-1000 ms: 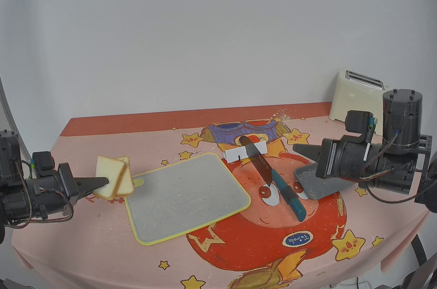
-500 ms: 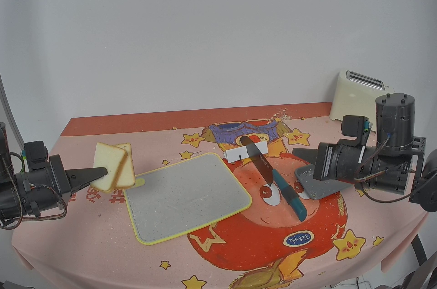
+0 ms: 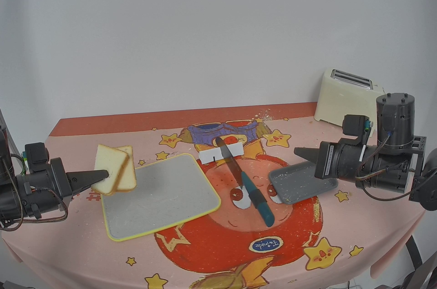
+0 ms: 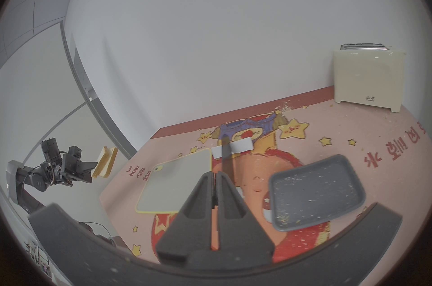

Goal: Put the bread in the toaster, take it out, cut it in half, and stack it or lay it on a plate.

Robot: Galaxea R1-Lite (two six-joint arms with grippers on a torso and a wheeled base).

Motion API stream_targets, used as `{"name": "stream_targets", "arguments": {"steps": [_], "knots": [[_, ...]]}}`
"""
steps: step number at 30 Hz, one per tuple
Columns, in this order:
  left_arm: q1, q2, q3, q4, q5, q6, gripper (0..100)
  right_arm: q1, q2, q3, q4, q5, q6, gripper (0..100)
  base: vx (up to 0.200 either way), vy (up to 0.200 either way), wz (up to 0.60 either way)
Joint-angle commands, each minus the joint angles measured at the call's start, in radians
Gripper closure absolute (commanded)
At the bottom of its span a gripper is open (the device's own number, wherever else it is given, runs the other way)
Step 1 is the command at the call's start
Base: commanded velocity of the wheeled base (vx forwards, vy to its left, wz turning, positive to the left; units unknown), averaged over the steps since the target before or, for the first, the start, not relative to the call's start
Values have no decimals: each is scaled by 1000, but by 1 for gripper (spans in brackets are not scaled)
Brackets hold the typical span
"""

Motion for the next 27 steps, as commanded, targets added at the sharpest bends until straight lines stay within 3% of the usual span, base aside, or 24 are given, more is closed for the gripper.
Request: {"name": "stream_targets", "arguments": {"steps": [1, 16, 23, 27], "knots": [[0, 0, 3, 0, 0, 1, 100, -1, 3, -1, 0, 0, 0, 100, 0, -200, 0], [0, -1, 3, -2, 1, 3, 100, -20, 6, -4, -1, 0, 0, 100, 0, -200, 0], [-6, 2, 6, -2, 1, 3, 100, -24, 13, -1, 0, 0, -1, 100, 0, 0, 0], [-71, 19, -5, -3, 9, 1, 100, -21, 12, -1, -1, 0, -1, 100, 0, 0, 0]]}}
